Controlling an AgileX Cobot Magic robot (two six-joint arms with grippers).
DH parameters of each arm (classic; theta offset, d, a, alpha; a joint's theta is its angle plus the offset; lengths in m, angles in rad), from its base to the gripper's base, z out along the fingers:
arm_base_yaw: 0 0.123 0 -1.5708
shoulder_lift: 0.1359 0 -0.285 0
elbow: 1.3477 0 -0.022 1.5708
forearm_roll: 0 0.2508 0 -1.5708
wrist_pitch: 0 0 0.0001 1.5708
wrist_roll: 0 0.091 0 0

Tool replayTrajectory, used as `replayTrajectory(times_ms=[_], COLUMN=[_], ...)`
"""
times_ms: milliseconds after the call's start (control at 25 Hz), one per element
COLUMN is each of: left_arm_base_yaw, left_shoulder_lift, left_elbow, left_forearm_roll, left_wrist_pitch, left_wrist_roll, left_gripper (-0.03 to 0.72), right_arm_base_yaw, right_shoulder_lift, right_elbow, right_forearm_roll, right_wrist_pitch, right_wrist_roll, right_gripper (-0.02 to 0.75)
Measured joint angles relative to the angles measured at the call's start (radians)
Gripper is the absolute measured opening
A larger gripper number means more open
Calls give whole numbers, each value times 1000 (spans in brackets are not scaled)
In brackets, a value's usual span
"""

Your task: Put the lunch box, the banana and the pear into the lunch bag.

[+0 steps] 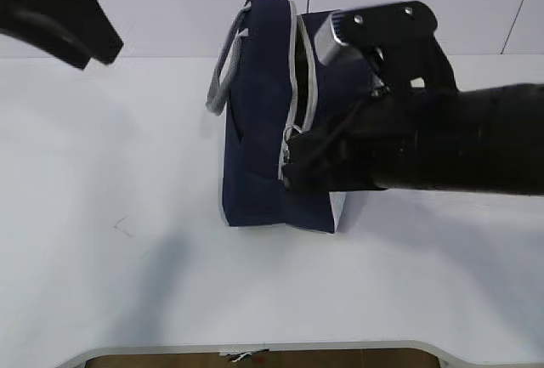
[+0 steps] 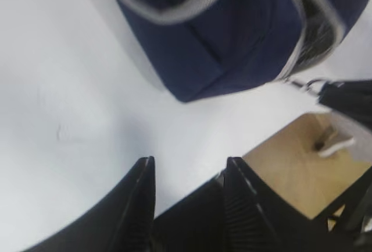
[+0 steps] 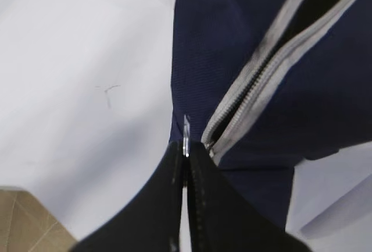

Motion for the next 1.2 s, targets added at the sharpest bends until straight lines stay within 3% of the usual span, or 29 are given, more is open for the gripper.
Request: replayTrajectory(times_ms=[400,760,1040,1200], left_arm_base_yaw=[-2,-60,-142,-157], left_shoulder_lift=[0,0,2,32], left_elbow=[192,300,330,330], left_forearm_roll=[13,-9,-38,-47], left_wrist_pitch=[-12,-163,-321,-384], left_wrist_roll=[102,253,280,296], left_gripper=[290,290,416,433], right_arm_base_yaw=[0,0,0,0], right_shoulder_lift=[0,73,154,201], right_elbow=[-284,-462,-614,-682], right_forearm_roll=[-26,-41,-47,-49], right_wrist_pitch=[389,590,750,797], right_wrist_roll=[-9,-9,-9,-9], right_gripper=[13,13,13,13])
